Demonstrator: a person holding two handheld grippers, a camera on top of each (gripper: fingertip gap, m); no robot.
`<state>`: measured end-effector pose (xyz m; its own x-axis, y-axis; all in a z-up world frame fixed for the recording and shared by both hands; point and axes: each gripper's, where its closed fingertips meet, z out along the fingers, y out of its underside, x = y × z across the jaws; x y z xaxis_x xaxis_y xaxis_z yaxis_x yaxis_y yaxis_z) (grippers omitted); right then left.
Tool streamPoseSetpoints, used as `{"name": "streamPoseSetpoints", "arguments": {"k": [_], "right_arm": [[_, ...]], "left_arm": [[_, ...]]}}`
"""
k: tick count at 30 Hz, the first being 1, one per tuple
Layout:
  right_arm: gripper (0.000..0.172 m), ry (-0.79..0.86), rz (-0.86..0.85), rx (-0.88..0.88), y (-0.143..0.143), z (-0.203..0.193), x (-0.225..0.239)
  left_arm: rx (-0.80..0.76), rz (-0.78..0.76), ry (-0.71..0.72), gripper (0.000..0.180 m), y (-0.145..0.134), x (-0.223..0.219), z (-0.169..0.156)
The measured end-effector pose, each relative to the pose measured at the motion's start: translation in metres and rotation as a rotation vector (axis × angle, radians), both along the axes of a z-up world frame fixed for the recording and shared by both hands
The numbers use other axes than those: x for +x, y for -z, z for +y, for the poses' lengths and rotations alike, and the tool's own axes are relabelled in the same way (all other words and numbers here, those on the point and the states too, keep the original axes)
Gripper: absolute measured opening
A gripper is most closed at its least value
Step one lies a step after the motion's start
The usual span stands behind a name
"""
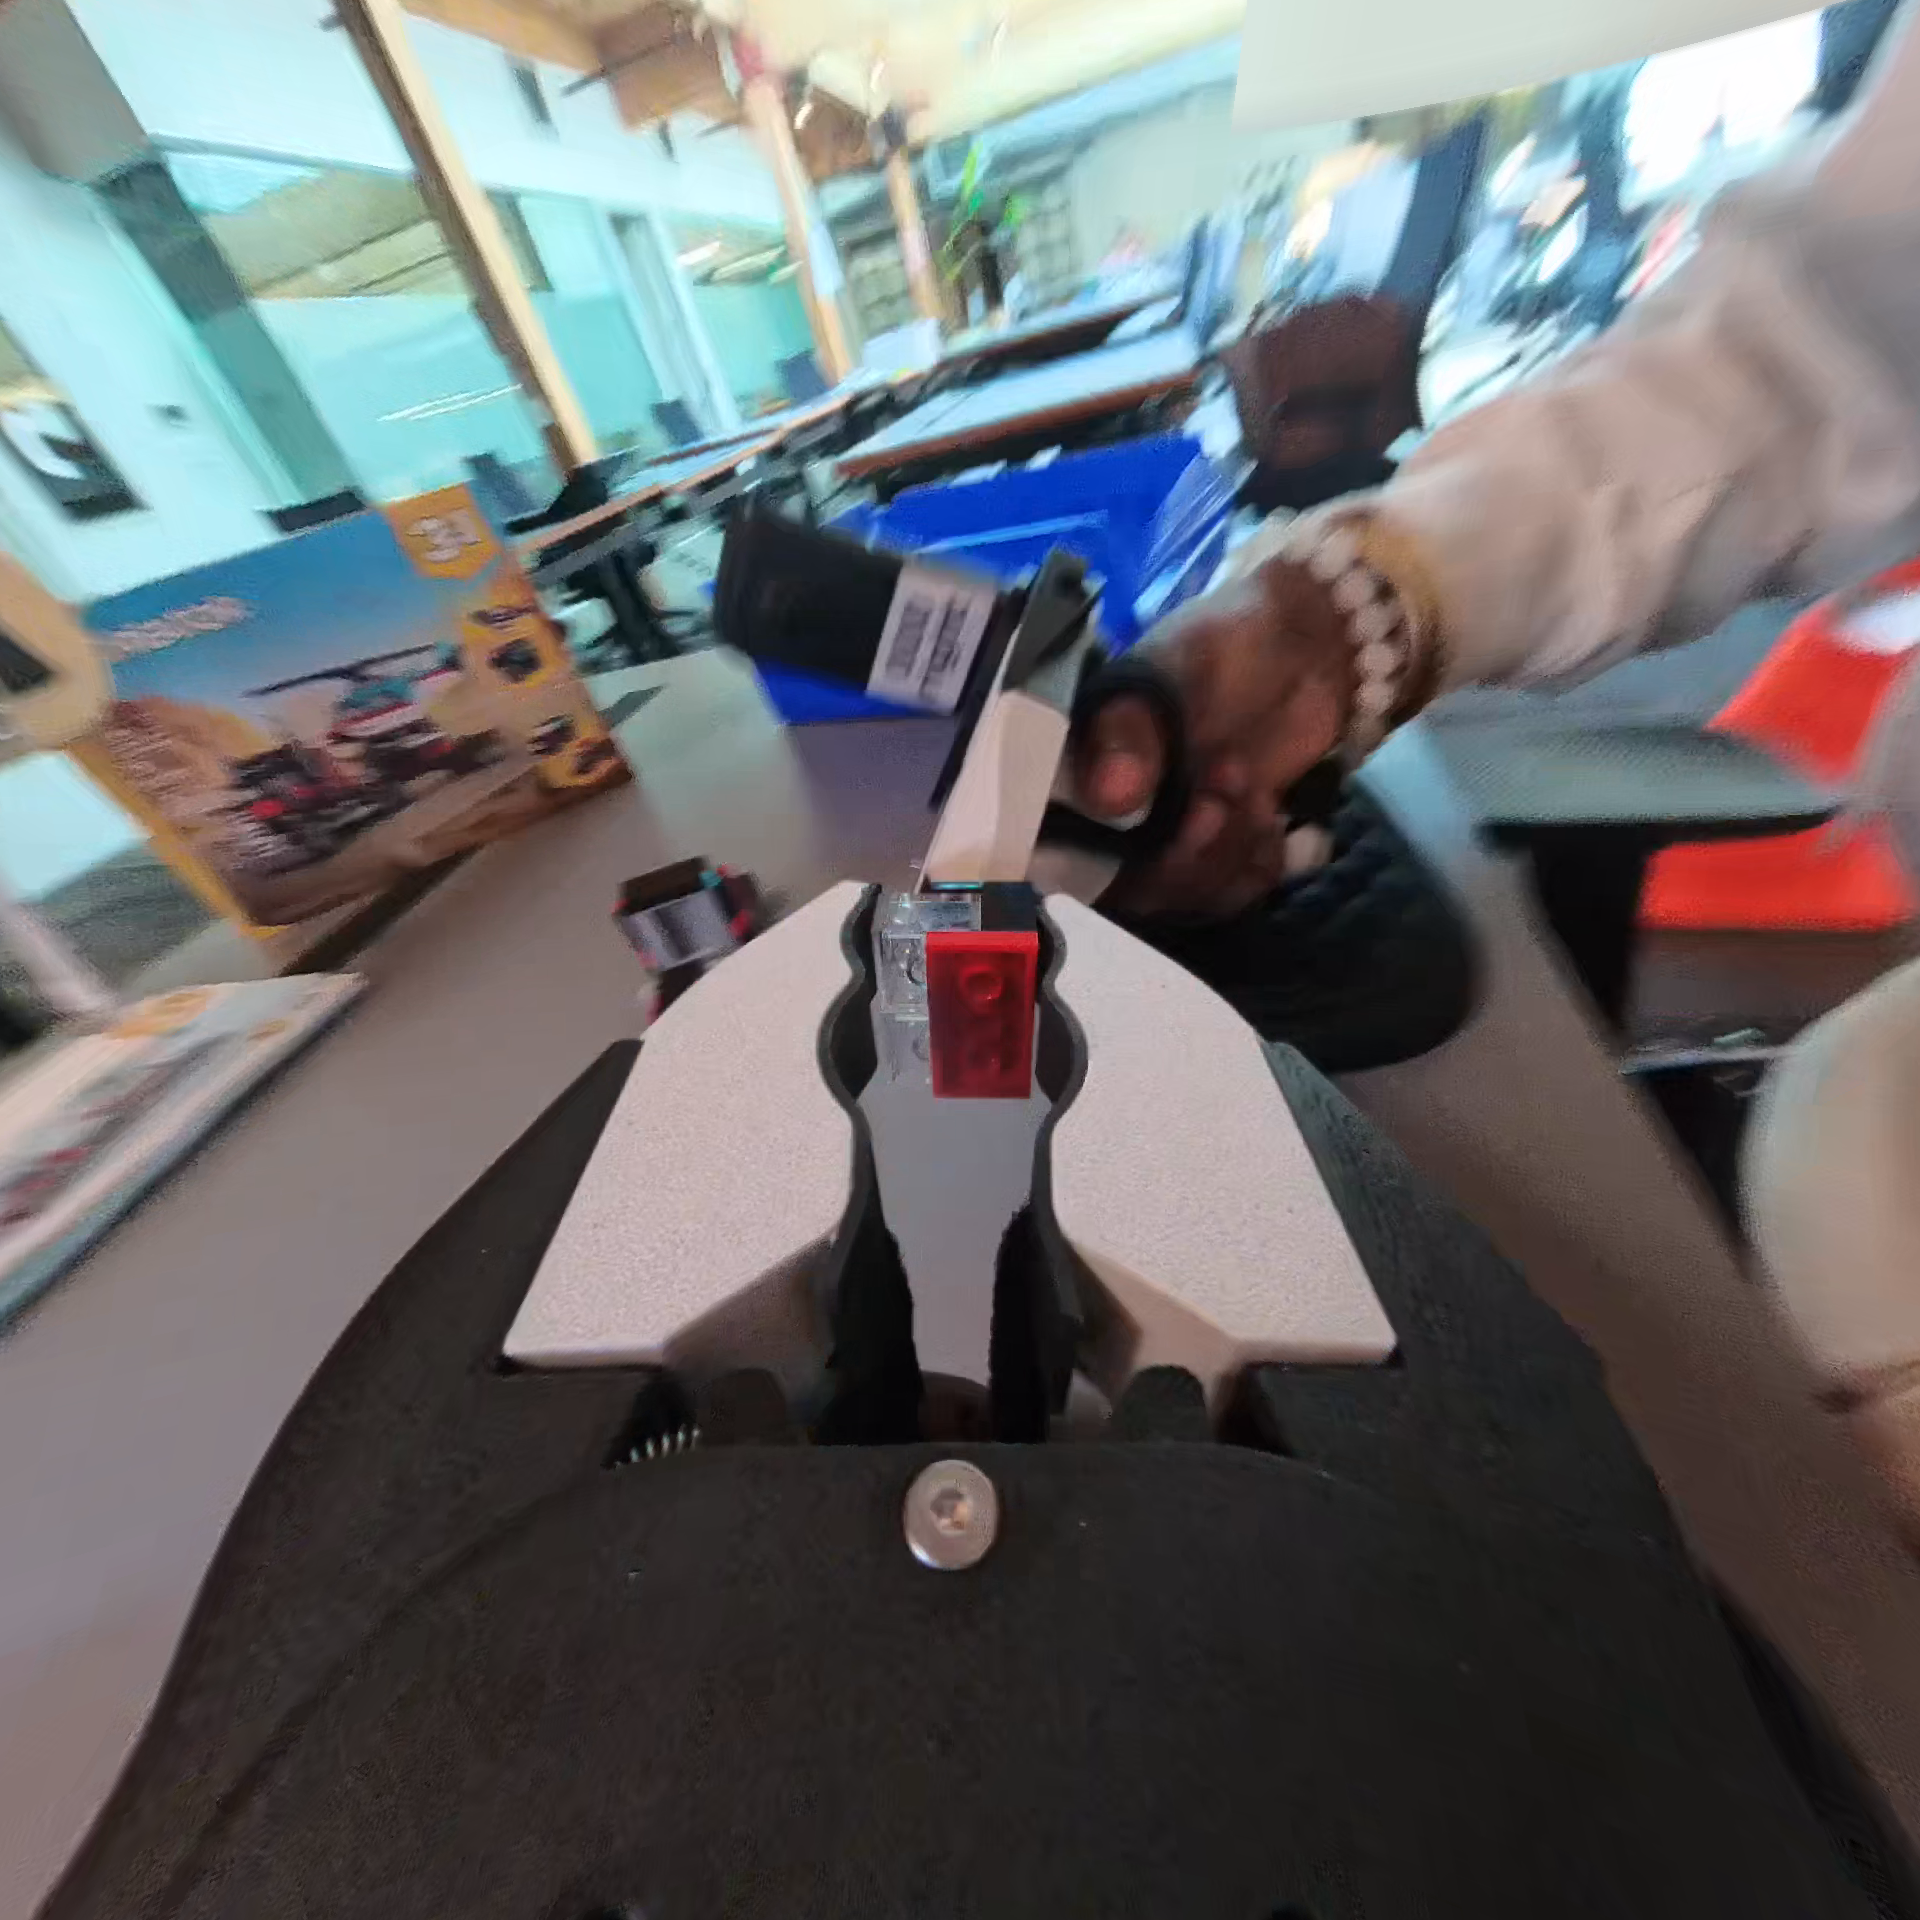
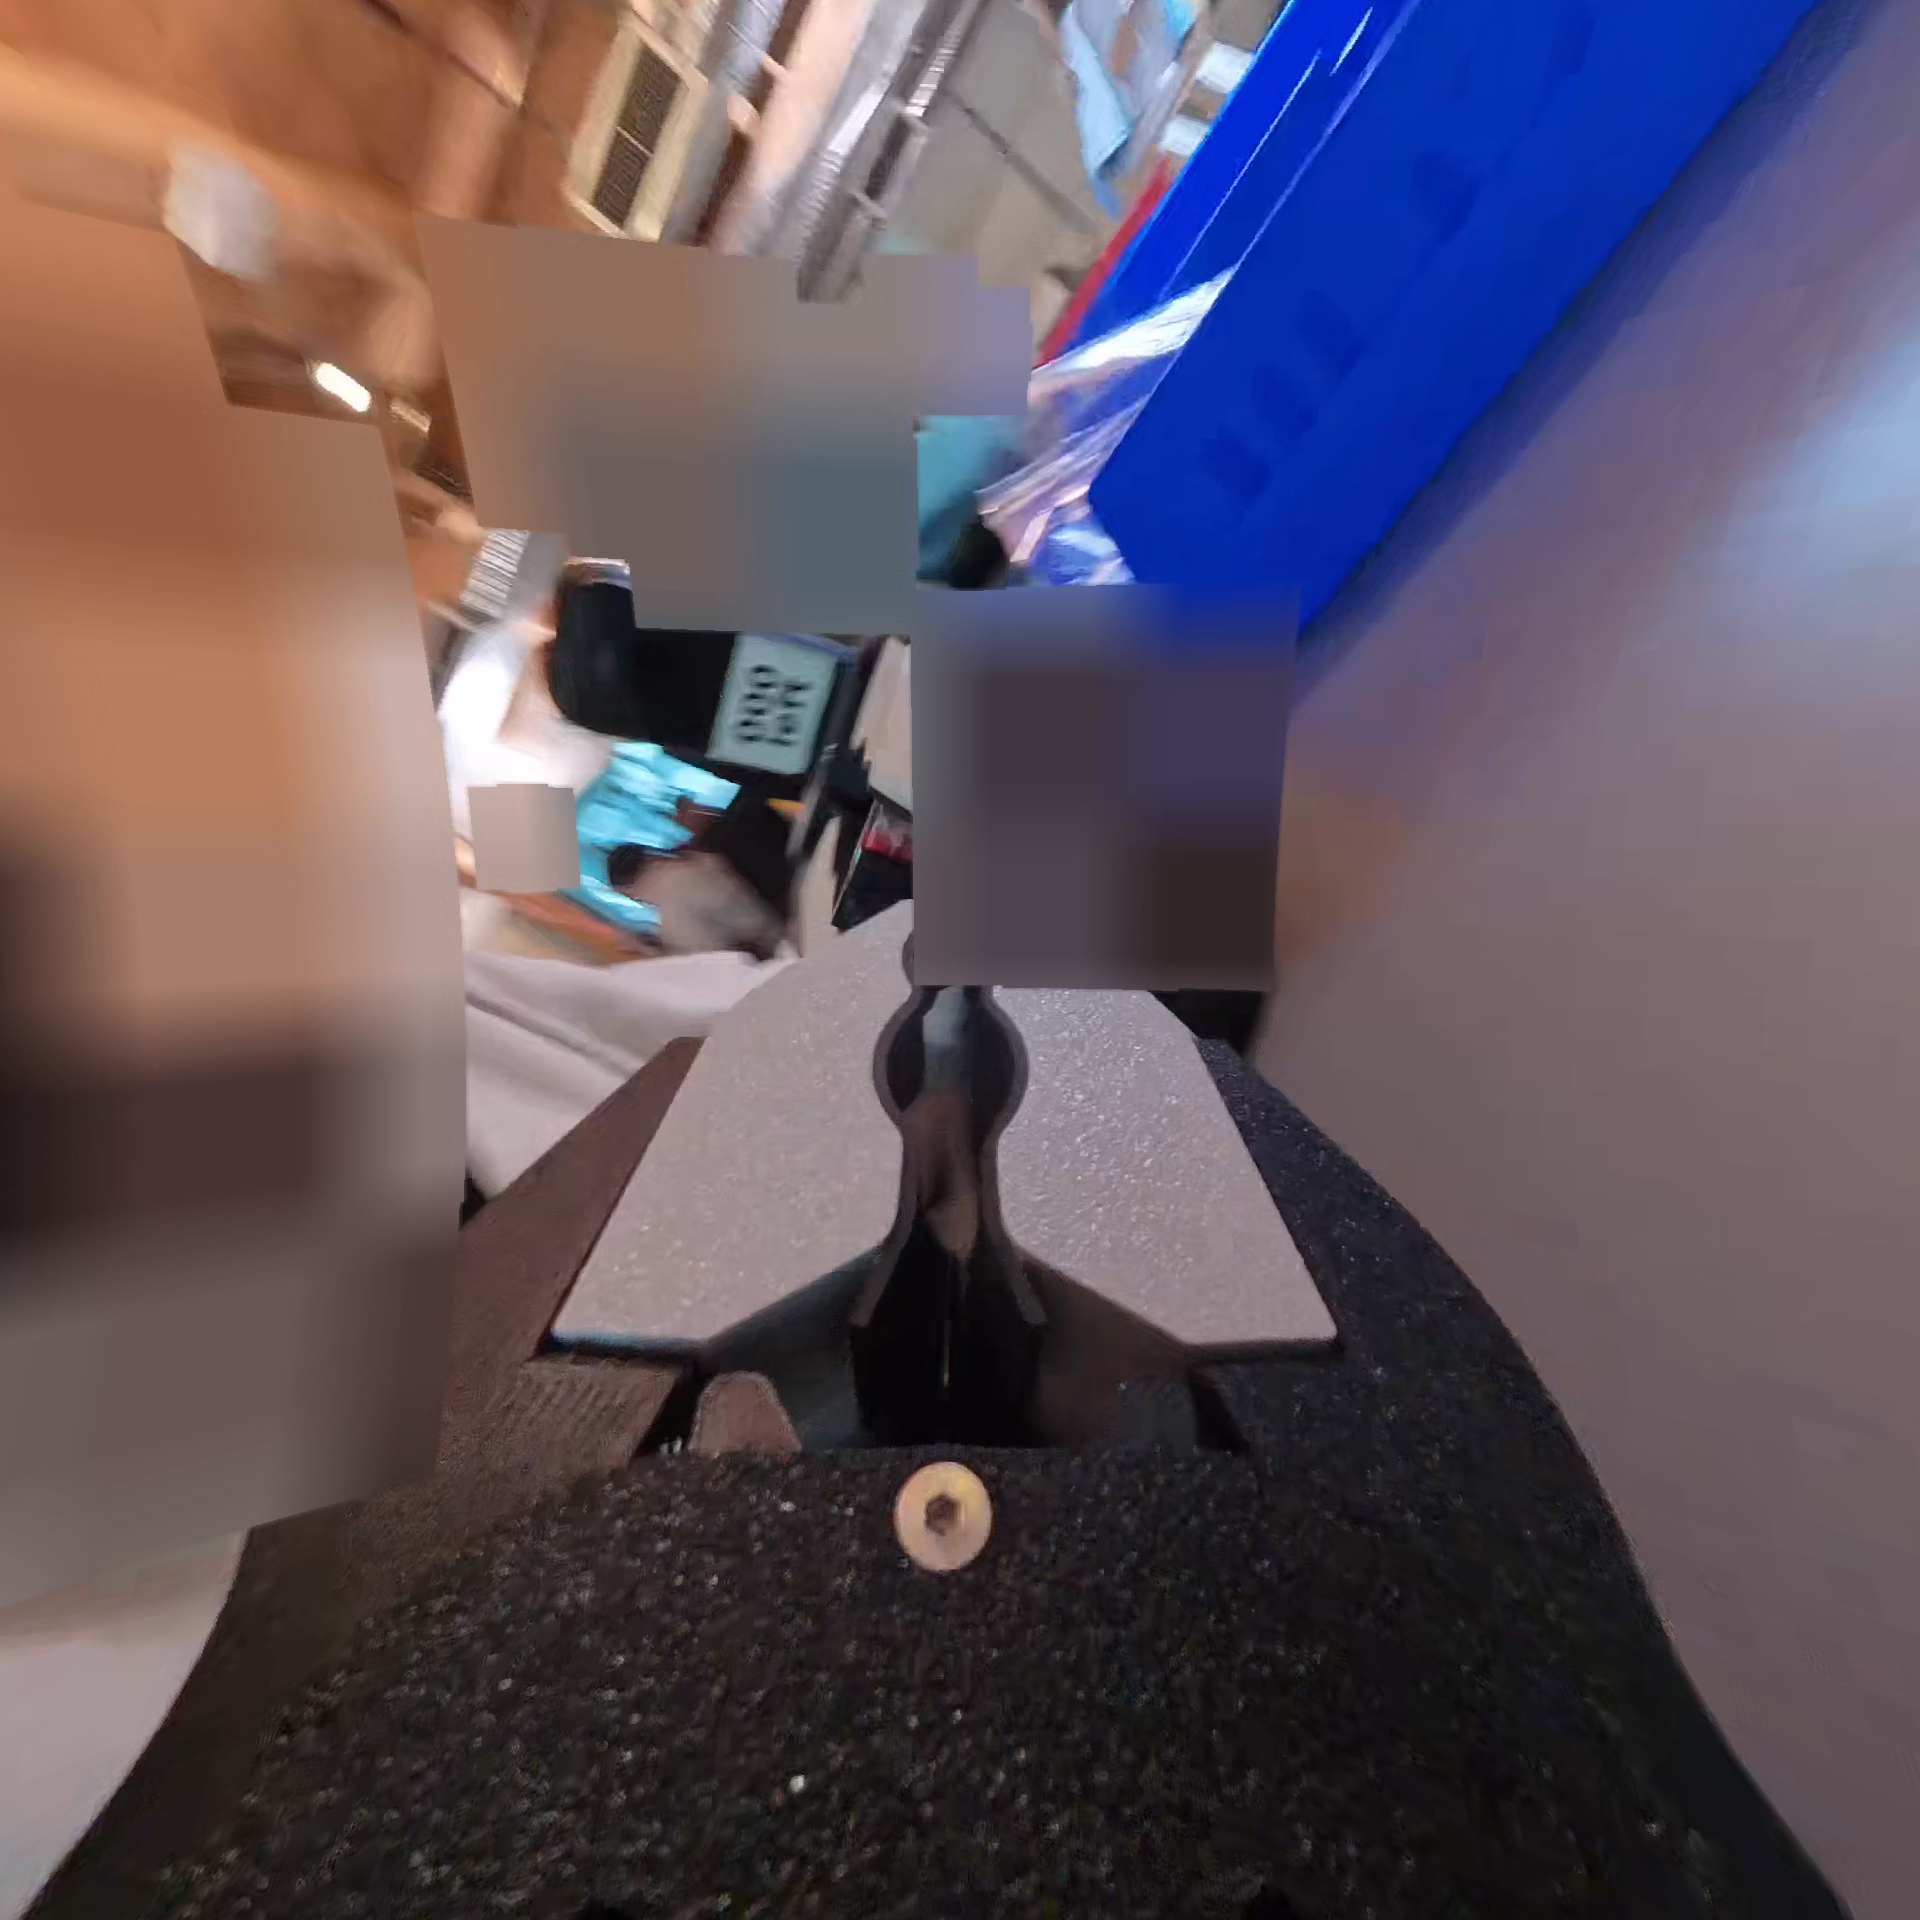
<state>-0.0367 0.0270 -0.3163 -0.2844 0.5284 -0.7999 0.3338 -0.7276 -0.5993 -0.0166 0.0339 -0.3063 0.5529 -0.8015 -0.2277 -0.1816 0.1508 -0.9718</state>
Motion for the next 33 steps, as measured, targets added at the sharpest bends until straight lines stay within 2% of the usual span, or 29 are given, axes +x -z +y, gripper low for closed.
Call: {"name": "streamPoseSetpoints", "arguments": {"k": [1, 3, 5, 8, 9, 11, 13, 16, 19, 22, 27, 31, 32, 33], "right_arm": [[0.008, 0.039, -0.011, 0.128, 0.001, 0.008, 0.001], [0.012, 0.074, -0.015, 0.415, 0.001, 0.017, 0.008], [0.017, 0.074, 0.031, 0.810, 0.006, 0.017, 0.015], [0.024, -0.023, 0.174, 1.408, 0.022, 0.003, 0.021], [0.027, -0.057, 0.202, 1.562, 0.029, 0.002, 0.021], [0.027, -0.132, 0.223, 1.756, 0.044, 0.001, 0.020], [0.027, -0.142, 0.272, 1.862, 0.049, 0.000, 0.015], [0.023, -0.074, 0.347, 2.007, 0.042, 0.003, 0.007], [0.017, -0.058, 0.397, 2.038, 0.038, -0.001, 0.003], [0.008, -0.044, 0.403, 2.069, 0.040, -0.001, 0.002], [0.008, -0.032, 0.439, 2.104, 0.038, -0.006, 0.000], [0.003, -0.035, 0.398, 2.109, 0.042, -0.006, 0.002], [0.000, -0.157, 0.378, 2.089, 0.057, -0.011, 0.007], [0.000, -0.363, 0.310, 2.078, 0.088, -0.019, 0.013]], "left_arm": [[0.026, 0.073, -0.045, 0.027, 0.007, -0.002, 0.006], [0.023, 0.210, -0.114, 0.027, 0.024, -0.011, 0.014], [-0.021, 0.293, -0.079, 0.027, 0.041, -0.011, 0.013], [-0.158, 0.326, 0.078, 0.027, 0.059, -0.007, 0.009], [-0.233, 0.305, 0.161, 0.027, 0.064, -0.006, 0.005], [-0.409, 0.243, 0.303, 0.027, 0.069, -0.005, 0.000], [-0.521, 0.169, 0.461, 0.028, 0.062, -0.002, -0.009], [-0.598, 0.152, 0.554, 0.028, 0.061, 0.002, -0.011], [-0.606, 0.206, 0.556, 0.029, 0.068, 0.005, -0.012], [-0.595, 0.195, 0.550, 0.028, 0.067, 0.004, -0.011], [-0.569, 0.177, 0.574, 0.028, 0.062, 0.002, -0.015], [-0.574, 0.176, 0.554, 0.026, 0.064, 0.001, -0.014], [-0.567, 0.157, 0.546, 0.027, 0.062, 0.000, -0.013], [-0.538, 0.074, 0.529, 0.027, 0.052, -0.001, -0.007]]}}
